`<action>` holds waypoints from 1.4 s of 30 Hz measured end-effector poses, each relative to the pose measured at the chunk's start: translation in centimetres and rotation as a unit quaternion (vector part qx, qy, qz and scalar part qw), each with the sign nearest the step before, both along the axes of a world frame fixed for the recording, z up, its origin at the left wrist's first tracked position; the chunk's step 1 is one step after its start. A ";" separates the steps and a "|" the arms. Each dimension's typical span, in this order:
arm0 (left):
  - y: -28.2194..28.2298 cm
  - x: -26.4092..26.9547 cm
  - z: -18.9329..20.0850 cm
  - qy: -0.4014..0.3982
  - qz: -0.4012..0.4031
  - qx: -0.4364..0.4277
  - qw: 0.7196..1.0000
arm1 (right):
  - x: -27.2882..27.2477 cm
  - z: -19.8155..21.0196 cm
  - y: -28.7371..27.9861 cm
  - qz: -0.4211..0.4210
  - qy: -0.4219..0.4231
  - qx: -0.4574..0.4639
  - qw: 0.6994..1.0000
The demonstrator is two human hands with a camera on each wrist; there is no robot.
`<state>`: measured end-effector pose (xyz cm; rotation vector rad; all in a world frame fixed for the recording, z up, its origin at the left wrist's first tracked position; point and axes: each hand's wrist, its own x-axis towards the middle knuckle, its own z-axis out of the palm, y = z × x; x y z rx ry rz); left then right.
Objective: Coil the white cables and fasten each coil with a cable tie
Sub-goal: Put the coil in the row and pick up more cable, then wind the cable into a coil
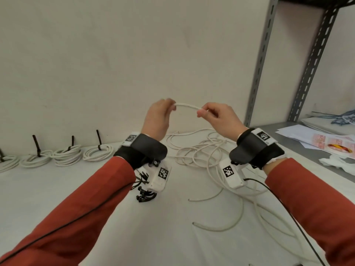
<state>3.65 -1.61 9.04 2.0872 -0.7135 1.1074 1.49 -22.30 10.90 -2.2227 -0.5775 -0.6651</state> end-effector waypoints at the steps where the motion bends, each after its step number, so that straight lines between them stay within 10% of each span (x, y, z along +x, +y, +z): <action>1: 0.5 -0.4 1.3 -0.017 0.007 -0.024 1.000 | -0.1 0.6 -0.2 0.004 -0.007 0.018 1.000; 10: 10.4 -3.1 10.3 -0.099 0.136 -0.111 0.979 | -0.5 0.4 -1.8 0.019 0.095 0.143 0.985; 23: 28.3 -8.4 13.6 -0.071 0.361 -0.157 0.916 | -0.3 0.5 -3.2 -0.094 0.137 -0.001 0.986; 26: 29.3 -10.1 11.7 -0.010 0.383 -0.113 0.917 | 0.5 1.8 -2.3 -0.068 0.184 0.088 0.977; 31: 30.8 -12.0 7.3 0.122 0.422 -0.055 0.897 | 0.3 5.8 1.4 0.207 0.261 0.387 0.860; 36: 31.4 -12.9 3.9 0.232 0.379 0.016 0.896 | -1.2 8.0 8.0 0.298 0.265 0.370 0.839; 42: 30.2 -13.5 4.1 0.165 0.292 -0.060 0.940 | -3.5 9.5 15.3 0.401 0.323 0.410 0.753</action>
